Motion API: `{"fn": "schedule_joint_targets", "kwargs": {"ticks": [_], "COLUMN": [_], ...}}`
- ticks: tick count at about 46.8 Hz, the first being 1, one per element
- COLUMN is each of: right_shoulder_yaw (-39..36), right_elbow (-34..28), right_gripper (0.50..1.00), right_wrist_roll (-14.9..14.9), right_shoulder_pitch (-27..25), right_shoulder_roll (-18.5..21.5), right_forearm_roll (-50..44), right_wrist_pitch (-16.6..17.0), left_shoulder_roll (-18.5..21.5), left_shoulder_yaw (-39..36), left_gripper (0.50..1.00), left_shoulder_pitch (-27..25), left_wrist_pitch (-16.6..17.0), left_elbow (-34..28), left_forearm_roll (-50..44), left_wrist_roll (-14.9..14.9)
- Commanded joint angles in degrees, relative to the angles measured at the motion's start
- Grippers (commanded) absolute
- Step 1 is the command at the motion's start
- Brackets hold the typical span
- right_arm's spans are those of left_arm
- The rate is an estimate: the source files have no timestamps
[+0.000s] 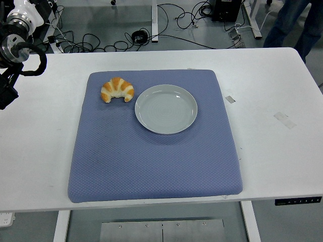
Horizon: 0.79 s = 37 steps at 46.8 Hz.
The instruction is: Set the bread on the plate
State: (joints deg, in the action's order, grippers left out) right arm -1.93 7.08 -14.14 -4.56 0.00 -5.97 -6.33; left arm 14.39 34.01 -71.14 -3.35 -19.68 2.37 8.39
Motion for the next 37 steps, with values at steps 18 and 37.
{"fn": "schedule_joint_targets", "kwargs": {"ticks": [18, 37], "right_shoulder_yaw": [0.00, 0.00], "right_elbow": [-0.05, 0.04], "right_gripper": [1.000, 1.000], "right_wrist_roll": [-0.01, -0.01], "right_shoulder_pitch": [-0.09, -0.09], "right_shoulder_roll": [0.00, 0.00], "right_forearm_roll": [-0.01, -0.01], "right_wrist_pitch": [0.00, 0.00], "left_shoulder_roll": [1.25, 0.99], "left_shoulder_yaw": [1.06, 1.94], "left_gripper": [0.980, 0.980], "left_shoulder_pitch": [1.09, 2.15], "left_wrist_pitch": [-0.61, -1.05], "left_elbow": [-0.01, -0.10], "left_forearm_roll": [-0.87, -0.78], "left_wrist_roll": [-0.04, -0.04]}}
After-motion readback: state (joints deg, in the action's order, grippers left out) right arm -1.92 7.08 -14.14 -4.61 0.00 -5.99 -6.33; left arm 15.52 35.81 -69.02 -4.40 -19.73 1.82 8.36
